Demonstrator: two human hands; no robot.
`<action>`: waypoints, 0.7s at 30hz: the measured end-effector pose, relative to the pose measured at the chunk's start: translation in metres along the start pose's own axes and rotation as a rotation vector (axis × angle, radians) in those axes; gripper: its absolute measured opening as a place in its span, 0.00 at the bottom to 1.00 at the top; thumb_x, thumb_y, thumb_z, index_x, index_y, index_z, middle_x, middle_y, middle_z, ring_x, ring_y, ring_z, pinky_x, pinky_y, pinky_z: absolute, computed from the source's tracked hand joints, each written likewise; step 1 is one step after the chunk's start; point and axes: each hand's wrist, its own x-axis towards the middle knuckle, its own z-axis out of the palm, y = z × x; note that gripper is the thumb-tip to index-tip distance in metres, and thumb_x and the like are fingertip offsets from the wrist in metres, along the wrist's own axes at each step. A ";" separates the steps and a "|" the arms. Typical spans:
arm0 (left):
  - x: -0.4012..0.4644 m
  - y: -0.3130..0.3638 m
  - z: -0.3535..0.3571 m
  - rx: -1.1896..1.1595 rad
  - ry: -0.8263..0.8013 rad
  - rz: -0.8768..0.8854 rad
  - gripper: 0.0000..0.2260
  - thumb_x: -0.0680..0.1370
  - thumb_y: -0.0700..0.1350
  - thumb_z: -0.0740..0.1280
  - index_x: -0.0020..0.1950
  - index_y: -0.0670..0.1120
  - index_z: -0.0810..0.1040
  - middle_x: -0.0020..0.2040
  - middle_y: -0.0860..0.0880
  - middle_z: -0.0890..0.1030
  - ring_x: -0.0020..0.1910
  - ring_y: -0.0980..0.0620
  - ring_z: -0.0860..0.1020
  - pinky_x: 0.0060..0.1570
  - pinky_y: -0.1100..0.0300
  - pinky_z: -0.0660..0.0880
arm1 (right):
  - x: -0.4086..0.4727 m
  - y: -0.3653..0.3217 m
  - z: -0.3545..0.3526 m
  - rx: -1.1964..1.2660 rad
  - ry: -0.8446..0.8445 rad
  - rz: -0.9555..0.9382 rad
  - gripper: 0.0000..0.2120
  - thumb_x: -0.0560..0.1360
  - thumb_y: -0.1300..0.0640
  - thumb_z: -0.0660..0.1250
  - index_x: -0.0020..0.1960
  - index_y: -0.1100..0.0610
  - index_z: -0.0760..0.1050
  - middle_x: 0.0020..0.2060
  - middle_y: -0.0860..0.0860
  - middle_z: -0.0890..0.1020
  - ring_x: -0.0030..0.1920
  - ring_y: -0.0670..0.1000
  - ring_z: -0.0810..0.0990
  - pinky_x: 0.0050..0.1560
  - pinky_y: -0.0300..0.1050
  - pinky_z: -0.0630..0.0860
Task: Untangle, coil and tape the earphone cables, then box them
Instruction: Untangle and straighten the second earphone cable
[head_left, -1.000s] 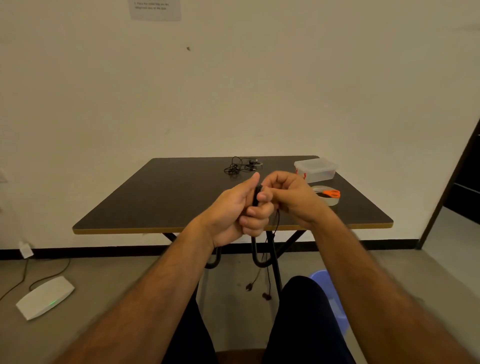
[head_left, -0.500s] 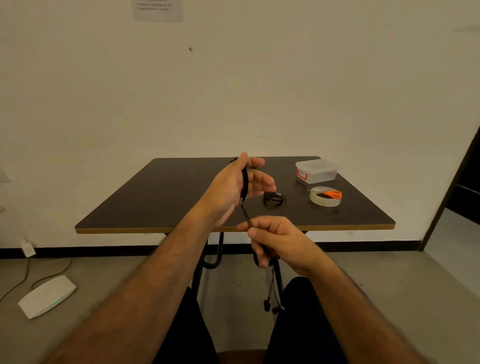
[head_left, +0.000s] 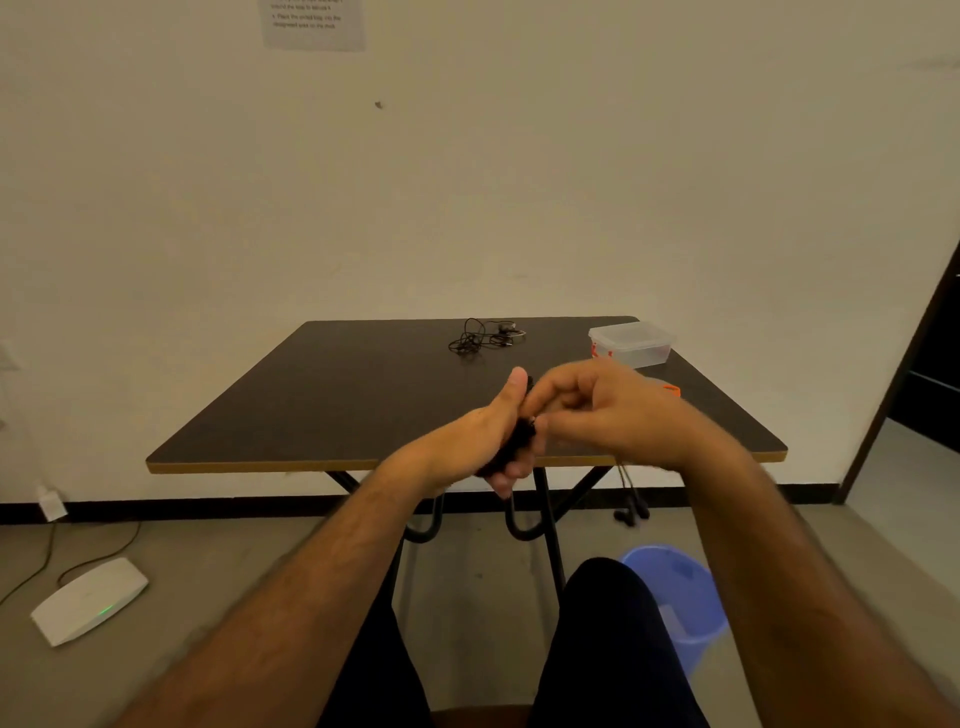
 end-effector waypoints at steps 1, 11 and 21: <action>0.000 -0.002 0.002 -0.097 -0.053 -0.007 0.34 0.78 0.69 0.37 0.41 0.46 0.71 0.30 0.52 0.68 0.28 0.54 0.65 0.37 0.58 0.72 | 0.001 0.001 -0.005 0.016 0.037 -0.037 0.06 0.78 0.63 0.67 0.51 0.56 0.81 0.33 0.52 0.83 0.36 0.48 0.81 0.43 0.42 0.77; -0.008 -0.001 0.021 -0.687 -0.368 0.034 0.30 0.76 0.71 0.42 0.36 0.49 0.67 0.26 0.54 0.63 0.23 0.58 0.61 0.35 0.58 0.70 | 0.012 0.044 0.016 0.649 0.262 -0.109 0.05 0.73 0.59 0.71 0.43 0.51 0.84 0.30 0.50 0.81 0.26 0.45 0.71 0.29 0.38 0.72; -0.005 0.014 0.016 -0.764 -0.126 0.179 0.26 0.81 0.64 0.44 0.43 0.45 0.69 0.29 0.50 0.68 0.27 0.52 0.71 0.40 0.52 0.71 | 0.002 0.052 0.071 0.911 0.237 0.022 0.18 0.80 0.61 0.62 0.34 0.50 0.81 0.26 0.48 0.76 0.24 0.45 0.72 0.27 0.39 0.73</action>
